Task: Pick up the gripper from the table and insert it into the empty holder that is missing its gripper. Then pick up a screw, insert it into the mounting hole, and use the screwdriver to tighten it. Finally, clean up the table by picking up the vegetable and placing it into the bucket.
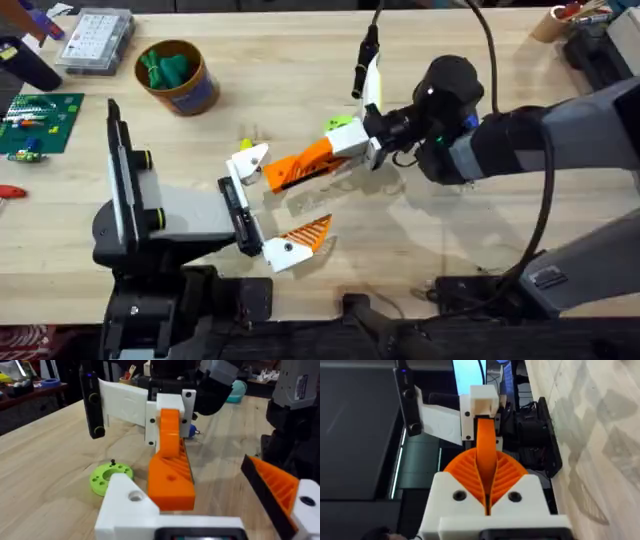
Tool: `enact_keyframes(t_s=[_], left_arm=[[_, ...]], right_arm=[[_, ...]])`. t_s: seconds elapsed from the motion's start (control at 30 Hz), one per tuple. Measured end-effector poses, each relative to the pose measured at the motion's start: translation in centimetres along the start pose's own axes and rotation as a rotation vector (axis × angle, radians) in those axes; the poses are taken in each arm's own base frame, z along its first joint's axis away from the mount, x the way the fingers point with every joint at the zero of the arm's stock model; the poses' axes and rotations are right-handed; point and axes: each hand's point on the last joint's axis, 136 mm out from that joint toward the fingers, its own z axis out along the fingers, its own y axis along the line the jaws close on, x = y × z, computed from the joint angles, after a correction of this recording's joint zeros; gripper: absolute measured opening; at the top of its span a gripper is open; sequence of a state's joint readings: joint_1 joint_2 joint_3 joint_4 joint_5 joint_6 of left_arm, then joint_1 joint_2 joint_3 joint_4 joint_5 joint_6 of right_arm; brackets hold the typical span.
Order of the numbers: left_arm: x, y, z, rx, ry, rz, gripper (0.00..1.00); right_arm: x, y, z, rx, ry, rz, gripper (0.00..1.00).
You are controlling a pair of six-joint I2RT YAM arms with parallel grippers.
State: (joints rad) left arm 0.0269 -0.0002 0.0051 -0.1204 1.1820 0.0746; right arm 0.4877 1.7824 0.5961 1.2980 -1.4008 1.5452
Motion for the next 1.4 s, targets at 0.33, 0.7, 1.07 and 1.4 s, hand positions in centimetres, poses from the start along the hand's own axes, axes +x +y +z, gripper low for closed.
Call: enact_keyframes(t_s=[0.33, 0.7, 1.07, 1.4], left_arm=[[0.0, 0.0, 0.0, 0.000, 0.000, 0.000, 0.986], [0.0, 0.0, 0.0, 0.000, 0.000, 0.000, 0.986], [0.0, 0.0, 0.0, 0.000, 0.000, 0.000, 0.986], [0.0, 0.0, 0.0, 0.000, 0.000, 0.000, 0.986]], right_arm=[[-0.6, 0.7, 0.1, -0.004, 0.003, -0.030, 0.019], [-0.7, -0.4, 0.1, 0.013, -0.002, 0.062, 0.019], [-0.7, 0.2, 0.4, 0.003, 0.000, -0.043, 0.019], [-1.1, 0.2, 0.4, 0.005, -0.023, -0.040, 0.019]])
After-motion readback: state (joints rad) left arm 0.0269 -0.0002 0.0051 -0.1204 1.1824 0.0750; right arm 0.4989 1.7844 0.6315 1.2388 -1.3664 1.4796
